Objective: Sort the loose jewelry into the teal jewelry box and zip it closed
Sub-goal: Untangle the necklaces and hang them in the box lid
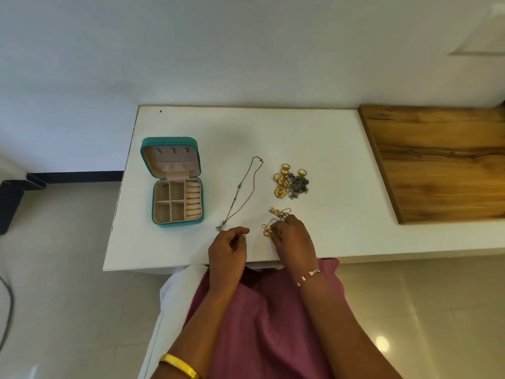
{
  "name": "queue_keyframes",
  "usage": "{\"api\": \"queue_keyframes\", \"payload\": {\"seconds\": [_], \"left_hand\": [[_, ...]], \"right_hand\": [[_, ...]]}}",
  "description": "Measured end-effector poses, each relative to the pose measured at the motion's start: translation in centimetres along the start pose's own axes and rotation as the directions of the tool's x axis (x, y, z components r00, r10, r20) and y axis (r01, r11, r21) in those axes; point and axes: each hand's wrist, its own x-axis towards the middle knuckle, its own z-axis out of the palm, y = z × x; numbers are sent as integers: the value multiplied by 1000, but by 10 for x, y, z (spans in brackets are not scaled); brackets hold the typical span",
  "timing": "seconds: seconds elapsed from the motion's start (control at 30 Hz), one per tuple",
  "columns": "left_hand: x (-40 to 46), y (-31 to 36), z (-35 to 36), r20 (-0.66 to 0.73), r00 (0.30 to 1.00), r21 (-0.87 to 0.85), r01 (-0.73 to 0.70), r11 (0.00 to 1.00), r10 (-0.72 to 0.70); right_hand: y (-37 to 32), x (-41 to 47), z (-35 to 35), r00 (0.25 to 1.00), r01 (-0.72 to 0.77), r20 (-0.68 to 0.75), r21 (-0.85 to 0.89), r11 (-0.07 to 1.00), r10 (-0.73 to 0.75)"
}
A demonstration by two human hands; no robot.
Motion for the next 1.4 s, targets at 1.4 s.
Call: {"api": "queue_keyframes", "payload": {"seconds": [1.4], "left_hand": [[-109, 146, -102, 221, 964, -446, -33, 895, 146]], "right_hand": [[-96, -120, -172, 998, 49, -33, 903, 427, -44]]}}
